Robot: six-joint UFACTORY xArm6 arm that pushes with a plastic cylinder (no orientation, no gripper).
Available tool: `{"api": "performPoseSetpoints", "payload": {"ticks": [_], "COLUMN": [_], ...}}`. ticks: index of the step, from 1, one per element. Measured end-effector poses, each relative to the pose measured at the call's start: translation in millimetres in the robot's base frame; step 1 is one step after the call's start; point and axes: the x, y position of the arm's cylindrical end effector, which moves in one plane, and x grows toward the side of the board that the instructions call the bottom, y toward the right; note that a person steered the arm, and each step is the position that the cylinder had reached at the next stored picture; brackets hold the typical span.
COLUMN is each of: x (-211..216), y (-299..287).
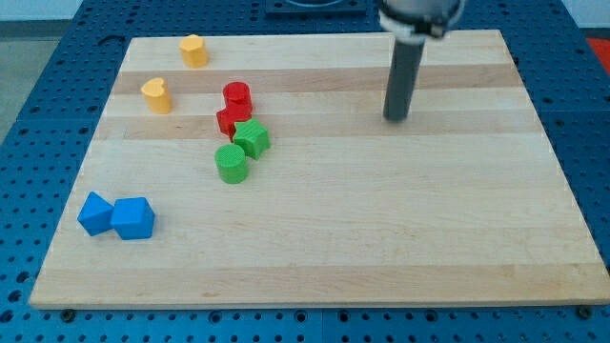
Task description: Push the yellow heart to the center left of the board
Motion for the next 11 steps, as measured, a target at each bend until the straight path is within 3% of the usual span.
{"api": "performPoseSetpoints", "payload": {"ticks": [1, 2, 4, 7, 10, 11], "x": [-54, -64, -64, -29, 50, 41], "y": [-12, -48, -179, -339, -366, -374]}}
